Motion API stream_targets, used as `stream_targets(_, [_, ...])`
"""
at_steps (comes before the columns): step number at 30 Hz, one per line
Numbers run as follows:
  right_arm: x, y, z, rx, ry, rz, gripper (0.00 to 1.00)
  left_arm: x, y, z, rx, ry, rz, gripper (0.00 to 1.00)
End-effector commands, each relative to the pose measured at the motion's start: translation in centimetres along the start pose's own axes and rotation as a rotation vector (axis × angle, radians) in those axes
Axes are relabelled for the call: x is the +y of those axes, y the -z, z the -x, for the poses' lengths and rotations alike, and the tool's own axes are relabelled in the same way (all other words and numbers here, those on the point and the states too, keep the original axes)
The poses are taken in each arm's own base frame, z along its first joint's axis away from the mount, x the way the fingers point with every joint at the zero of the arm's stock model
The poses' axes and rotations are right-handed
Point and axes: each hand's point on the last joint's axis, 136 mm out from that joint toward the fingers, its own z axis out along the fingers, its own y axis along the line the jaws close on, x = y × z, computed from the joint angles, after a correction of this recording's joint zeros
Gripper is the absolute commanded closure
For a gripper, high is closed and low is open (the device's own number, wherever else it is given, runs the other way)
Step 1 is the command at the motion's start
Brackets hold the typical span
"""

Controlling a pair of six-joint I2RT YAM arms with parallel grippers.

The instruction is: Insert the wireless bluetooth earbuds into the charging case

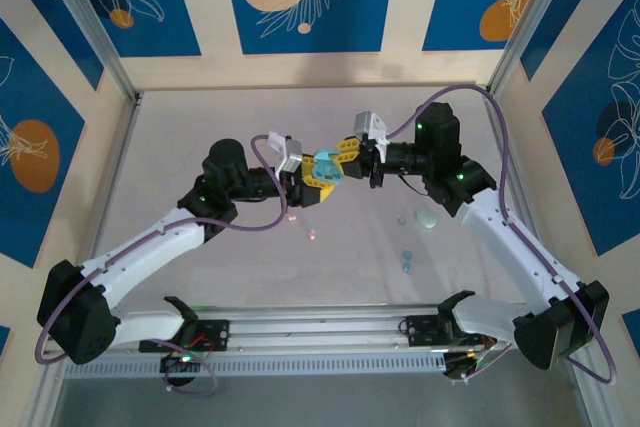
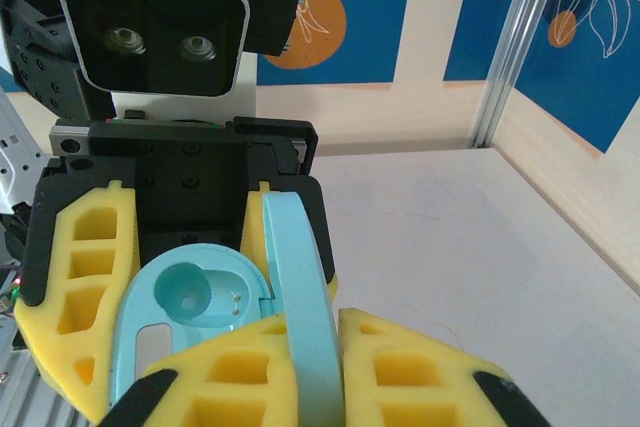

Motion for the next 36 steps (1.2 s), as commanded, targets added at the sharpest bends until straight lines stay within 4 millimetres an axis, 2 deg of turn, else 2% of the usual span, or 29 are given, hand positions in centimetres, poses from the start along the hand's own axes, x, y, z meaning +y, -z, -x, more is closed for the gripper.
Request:
stream_targets(1, [0.4, 0.5, 0.5, -0.008, -0.008, -0.006, 0.74, -0.7, 0.0, 1.6, -0.036, -0.063, -0.012, 0.72])
stream_targets(5, [0.5, 1.0, 1.2, -0.02, -0.047, -0.029, 0.54, -0.6, 0.2, 1.9, -0.057, -0.077, 0.008, 0.73])
stream_targets(10, [0.5, 2.5, 2.7, -0.051, -0.132, -0.101, 0.4, -0.2, 0.4, 1.8, -0.071, -0.085, 0.041, 0.74])
stream_targets(14, [-0.7, 4.5, 3.4, -0.062, -0.286, -0.255, 0.36, 0.2, 0.7, 1.6, -0.096, -0.091, 0.077, 0.74])
stream_targets(15, [-1.2, 5.2, 3.3, -0.066, -0.35, -0.308, 0.32, 0.4, 0.8, 1.6, -0.105, -0.096, 0.089, 0.74])
stream_targets(17, [-2.7, 6.8, 2.3, -0.065, -0.517, -0.45, 0.26, 0.6, 1.0, 1.5, -0.118, -0.101, 0.11, 0.74])
stream_targets(19, [-4.3, 8.8, -0.3, -0.036, -0.702, -0.606, 0.3, 0.9, 1.2, 1.3, -0.129, -0.102, 0.129, 0.74])
stream_targets(21, [-5.3, 10.9, -4.6, 0.024, -0.909, -0.749, 0.37, 1.0, 1.4, 1.1, -0.139, -0.1, 0.143, 0.75])
stream_targets(23, [-5.3, 12.9, -9.9, 0.089, -1.138, -0.867, 0.41, 1.0, 1.6, 1.0, -0.151, -0.099, 0.152, 0.75])
stream_targets(25, [-4.1, 14.3, -14.8, 0.139, -1.361, -0.943, 0.46, 1.0, 1.8, 0.7, -0.155, -0.096, 0.157, 0.75])
stream_targets(26, [-3.1, 14.5, -17.0, 0.165, -1.454, -0.953, 0.49, 0.9, 1.9, 0.7, -0.156, -0.095, 0.16, 0.75])
stream_targets(29, [0.2, 14.8, -22.8, 0.271, -1.637, -1.007, 0.51, 0.7, 2.2, 0.6, -0.16, -0.098, 0.162, 0.75])
stream_targets(32, [2.6, 15.1, -27.3, 0.345, -1.713, -1.057, 0.51, 0.7, 2.3, 0.5, -0.162, -0.099, 0.166, 0.75])
stream_targets(36, [3.7, 15.4, -30.6, 0.422, -1.729, -1.097, 0.51, 0.6, 2.2, 0.4, -0.164, -0.092, 0.155, 0.75])
